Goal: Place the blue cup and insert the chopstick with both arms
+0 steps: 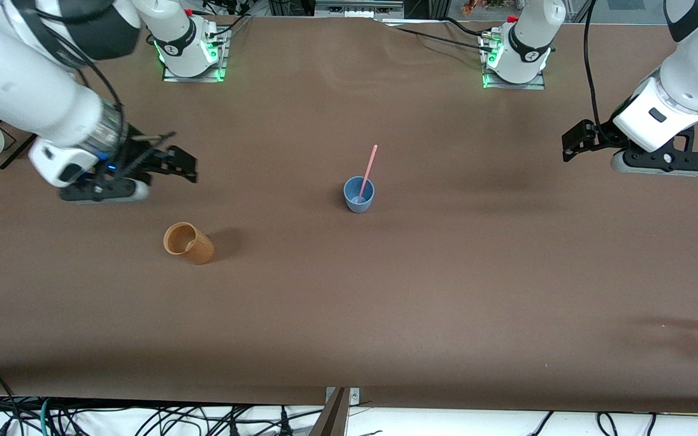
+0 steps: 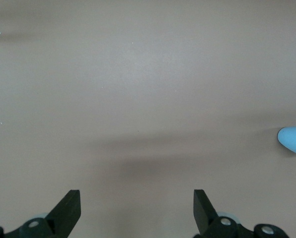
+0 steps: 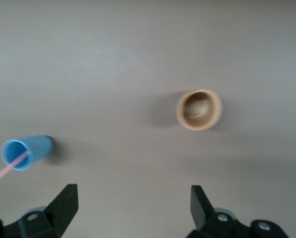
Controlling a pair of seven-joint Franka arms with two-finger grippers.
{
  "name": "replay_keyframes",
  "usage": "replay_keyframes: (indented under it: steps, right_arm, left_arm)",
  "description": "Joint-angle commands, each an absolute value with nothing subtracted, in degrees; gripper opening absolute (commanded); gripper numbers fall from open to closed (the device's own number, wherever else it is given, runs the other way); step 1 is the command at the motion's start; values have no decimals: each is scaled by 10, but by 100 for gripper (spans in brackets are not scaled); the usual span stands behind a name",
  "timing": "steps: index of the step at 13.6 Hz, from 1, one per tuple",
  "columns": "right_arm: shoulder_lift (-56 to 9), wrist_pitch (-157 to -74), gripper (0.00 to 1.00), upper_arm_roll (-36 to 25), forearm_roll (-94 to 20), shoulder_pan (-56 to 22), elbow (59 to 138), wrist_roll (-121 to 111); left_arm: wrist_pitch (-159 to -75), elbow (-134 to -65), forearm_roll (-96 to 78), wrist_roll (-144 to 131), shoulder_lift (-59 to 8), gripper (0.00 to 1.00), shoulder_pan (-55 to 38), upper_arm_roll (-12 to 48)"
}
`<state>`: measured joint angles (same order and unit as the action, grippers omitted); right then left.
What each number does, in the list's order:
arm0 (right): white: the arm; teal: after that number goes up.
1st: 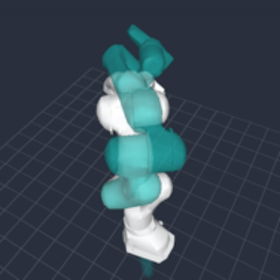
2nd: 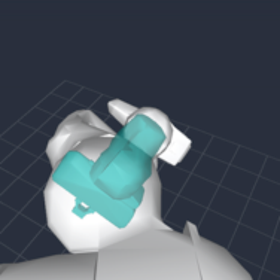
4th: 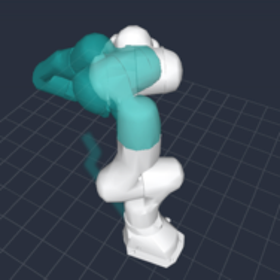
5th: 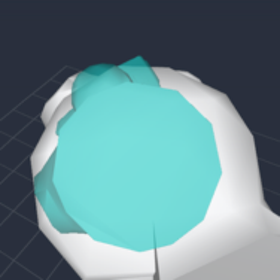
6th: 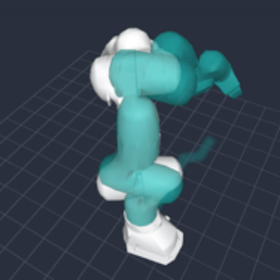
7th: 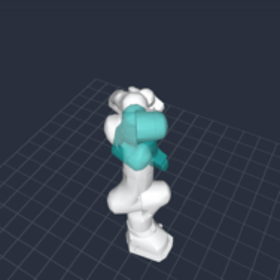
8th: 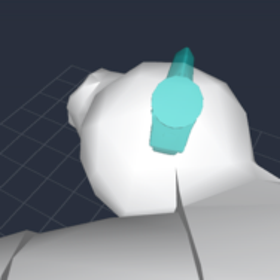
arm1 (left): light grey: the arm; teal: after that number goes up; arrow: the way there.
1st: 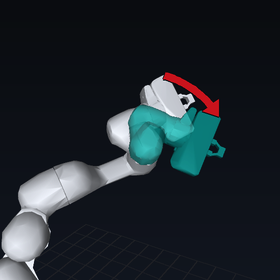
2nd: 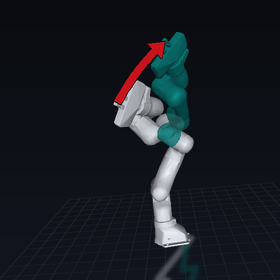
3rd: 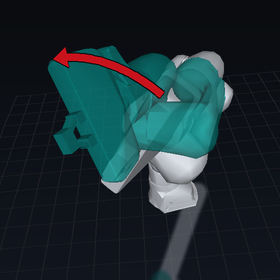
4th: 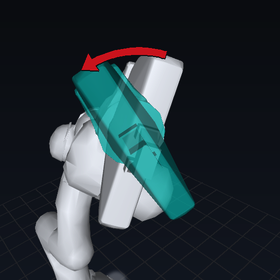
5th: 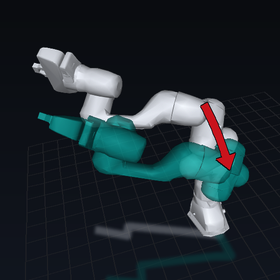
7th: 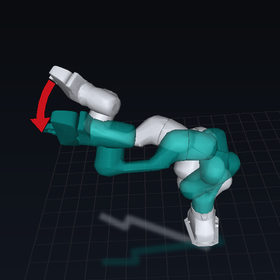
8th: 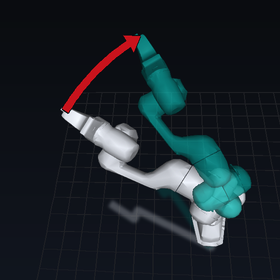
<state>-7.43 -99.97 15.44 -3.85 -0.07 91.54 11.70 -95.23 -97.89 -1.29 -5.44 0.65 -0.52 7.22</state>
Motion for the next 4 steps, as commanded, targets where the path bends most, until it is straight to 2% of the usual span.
replay_keyframes:
  steps: [1, 4]
  right_arm:
    - [-25, -989, 100, 144, -21, 3, 952, 82]
    - [-20, -987, 100, 143, -16, 3, 953, 79]
  left_arm:
    - [-946, -978, -24, -44, 11, 100, -4, 72]
    - [-946, -977, -24, -45, 11, 100, -5, 72]
